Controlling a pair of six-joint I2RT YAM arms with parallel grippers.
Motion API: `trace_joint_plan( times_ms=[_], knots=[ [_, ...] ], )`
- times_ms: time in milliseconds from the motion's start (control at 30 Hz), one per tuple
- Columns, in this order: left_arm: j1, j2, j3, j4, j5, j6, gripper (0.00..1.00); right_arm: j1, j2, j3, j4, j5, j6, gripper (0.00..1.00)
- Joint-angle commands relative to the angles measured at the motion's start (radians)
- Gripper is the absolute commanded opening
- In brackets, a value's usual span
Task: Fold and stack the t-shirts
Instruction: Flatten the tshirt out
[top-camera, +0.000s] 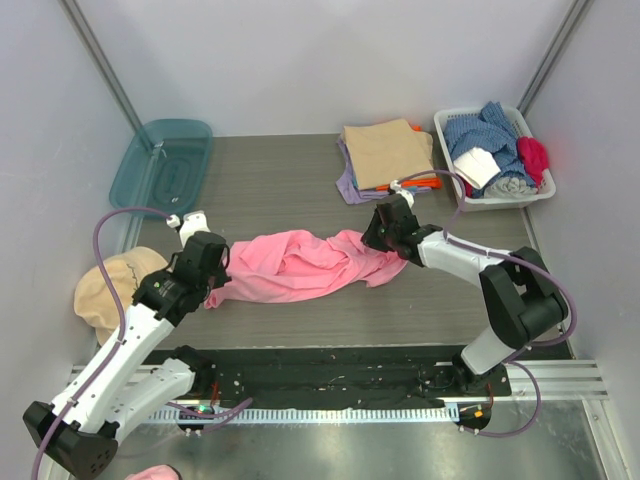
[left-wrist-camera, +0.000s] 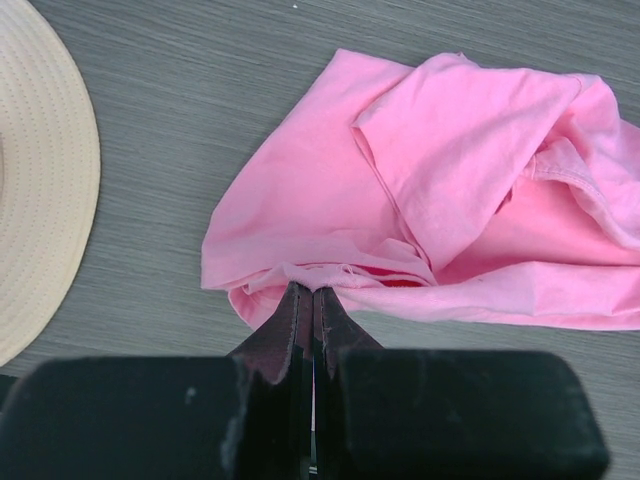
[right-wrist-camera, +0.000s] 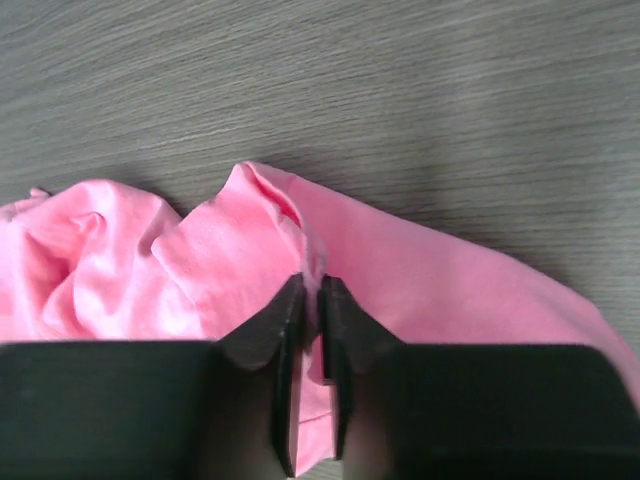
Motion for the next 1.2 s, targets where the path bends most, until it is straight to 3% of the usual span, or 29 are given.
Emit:
trace_joint_plan(
  times_ms=[0, 67, 233, 733, 900, 1167],
  knots=[
    [0.003, -0.015, 0.015, 0.003, -0.028, 0.004, 0.00, -0.004, 0.006, -0.005, 0.057, -0.006, 0.011, 0.08],
    [0.003, -0.015, 0.015, 0.001, -0.028, 0.004, 0.00, -0.004, 0.002, -0.005, 0.057, -0.008, 0.010, 0.01],
    [0.003, -0.004, 0.024, 0.012, -0.031, 0.011, 0.00, -0.004, -0.061, 0.025, 0.002, 0.037, -0.030, 0.01],
    [0.034, 0.105, 0.215, 0.047, -0.123, 0.128, 0.00, -0.074, -0.432, 0.392, -0.573, 0.474, -0.208, 0.01],
    [0.103, 0.085, 0.281, 0.032, -0.145, 0.177, 0.00, -0.096, -0.526, 0.444, -0.637, 0.661, -0.197, 0.01],
    [0.191, 0.095, 0.460, 0.037, -0.188, 0.264, 0.00, -0.106, -0.548, 0.584, -0.645, 0.779, -0.258, 0.01]
  ],
)
